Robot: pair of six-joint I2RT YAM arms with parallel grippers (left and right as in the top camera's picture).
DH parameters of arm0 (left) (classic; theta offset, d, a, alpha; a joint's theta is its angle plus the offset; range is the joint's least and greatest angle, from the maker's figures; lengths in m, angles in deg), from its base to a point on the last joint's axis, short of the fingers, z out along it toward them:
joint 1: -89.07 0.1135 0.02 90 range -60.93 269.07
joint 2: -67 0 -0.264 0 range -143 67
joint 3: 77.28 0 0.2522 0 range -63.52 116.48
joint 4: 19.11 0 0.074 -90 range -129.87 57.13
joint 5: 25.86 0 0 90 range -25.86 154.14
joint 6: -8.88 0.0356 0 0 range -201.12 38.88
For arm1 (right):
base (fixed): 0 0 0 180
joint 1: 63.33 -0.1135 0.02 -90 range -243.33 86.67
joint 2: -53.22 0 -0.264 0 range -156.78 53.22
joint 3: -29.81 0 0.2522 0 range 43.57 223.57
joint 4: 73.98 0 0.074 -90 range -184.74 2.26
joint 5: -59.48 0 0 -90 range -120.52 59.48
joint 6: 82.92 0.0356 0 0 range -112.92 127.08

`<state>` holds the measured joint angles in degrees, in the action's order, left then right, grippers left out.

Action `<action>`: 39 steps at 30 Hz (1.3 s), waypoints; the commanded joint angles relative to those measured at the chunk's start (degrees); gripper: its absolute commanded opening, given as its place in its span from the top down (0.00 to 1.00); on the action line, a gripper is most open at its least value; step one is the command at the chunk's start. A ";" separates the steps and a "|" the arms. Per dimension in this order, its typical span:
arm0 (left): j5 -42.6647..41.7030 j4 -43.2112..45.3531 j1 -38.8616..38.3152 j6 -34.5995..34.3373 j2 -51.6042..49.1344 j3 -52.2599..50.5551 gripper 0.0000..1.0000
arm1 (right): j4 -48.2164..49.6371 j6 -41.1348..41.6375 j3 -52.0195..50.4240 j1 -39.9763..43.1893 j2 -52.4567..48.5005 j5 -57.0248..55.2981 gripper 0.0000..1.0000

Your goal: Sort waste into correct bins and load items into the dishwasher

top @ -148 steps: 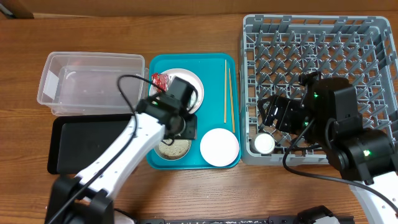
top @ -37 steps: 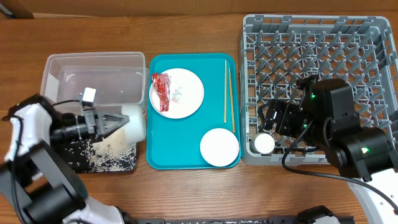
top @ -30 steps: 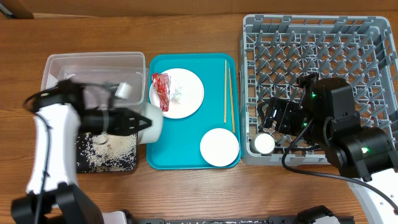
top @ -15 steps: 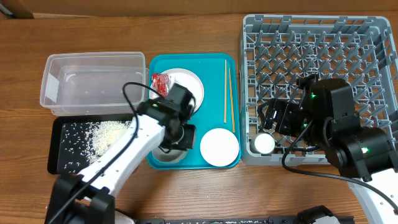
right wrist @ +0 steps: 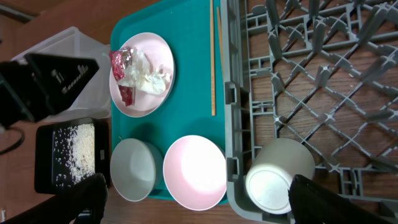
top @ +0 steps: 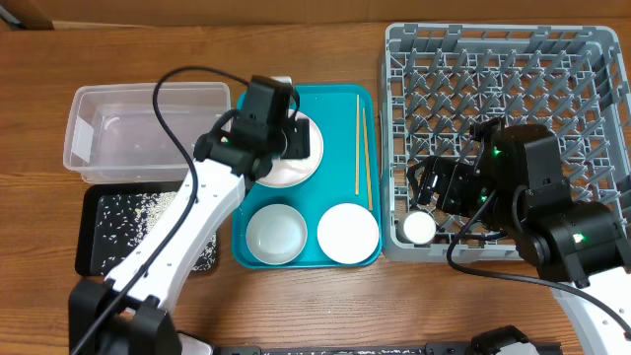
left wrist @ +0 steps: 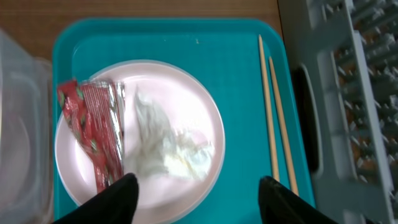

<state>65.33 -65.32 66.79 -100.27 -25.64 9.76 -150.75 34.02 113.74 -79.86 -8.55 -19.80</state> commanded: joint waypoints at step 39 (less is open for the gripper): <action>-0.48 -21.49 12.96 6.43 -6.51 19.45 0.47 | -0.55 -0.33 0.66 0.09 -4.42 0.26 0.05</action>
<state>64.98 -87.07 84.16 -95.53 -31.47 29.52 -151.62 34.02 113.74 -79.86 -13.17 -19.83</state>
